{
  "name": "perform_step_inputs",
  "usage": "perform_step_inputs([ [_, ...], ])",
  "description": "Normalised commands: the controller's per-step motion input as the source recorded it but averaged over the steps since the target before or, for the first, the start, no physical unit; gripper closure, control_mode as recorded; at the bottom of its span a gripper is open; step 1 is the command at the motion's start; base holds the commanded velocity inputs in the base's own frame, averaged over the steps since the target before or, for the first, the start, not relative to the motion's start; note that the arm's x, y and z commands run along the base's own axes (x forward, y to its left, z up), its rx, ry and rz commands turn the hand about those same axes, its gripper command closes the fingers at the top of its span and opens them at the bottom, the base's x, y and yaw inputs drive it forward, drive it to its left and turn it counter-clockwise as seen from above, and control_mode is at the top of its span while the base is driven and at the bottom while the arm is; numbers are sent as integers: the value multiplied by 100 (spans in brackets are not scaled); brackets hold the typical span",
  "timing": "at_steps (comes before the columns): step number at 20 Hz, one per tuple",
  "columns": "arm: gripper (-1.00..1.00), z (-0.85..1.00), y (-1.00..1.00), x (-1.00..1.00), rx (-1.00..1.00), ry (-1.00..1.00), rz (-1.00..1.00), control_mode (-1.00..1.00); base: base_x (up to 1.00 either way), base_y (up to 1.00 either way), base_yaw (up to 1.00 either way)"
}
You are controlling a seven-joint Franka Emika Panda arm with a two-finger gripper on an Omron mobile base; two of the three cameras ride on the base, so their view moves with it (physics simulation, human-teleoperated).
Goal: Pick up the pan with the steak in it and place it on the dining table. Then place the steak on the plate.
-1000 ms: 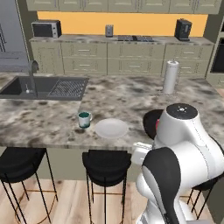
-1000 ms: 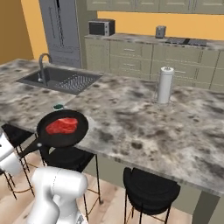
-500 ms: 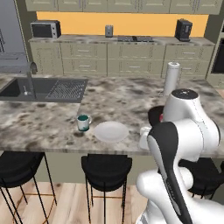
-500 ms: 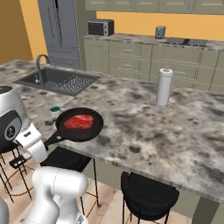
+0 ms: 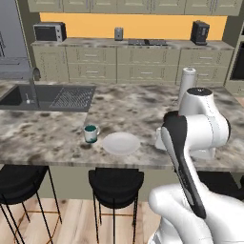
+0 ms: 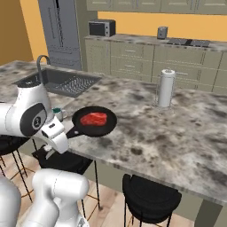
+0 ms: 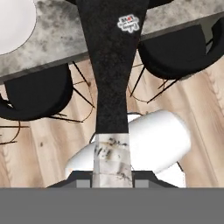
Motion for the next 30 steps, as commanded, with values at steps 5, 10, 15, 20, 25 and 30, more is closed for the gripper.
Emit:
perform_step_inputs([
  [5,100,-16,-22,72,0,5,0,-100,0,0,0],
  [10,100,-22,-19,70,-2,5,0,-100,0,0,0],
  [15,100,-37,-6,51,-5,6,0,-100,0,0,0],
  [20,100,-4,0,4,-1,1,0,-100,0,0,0],
  [25,100,-27,0,11,0,0,0,-100,0,0,0],
  [30,100,-47,0,5,-1,0,0,-100,0,0,0],
])
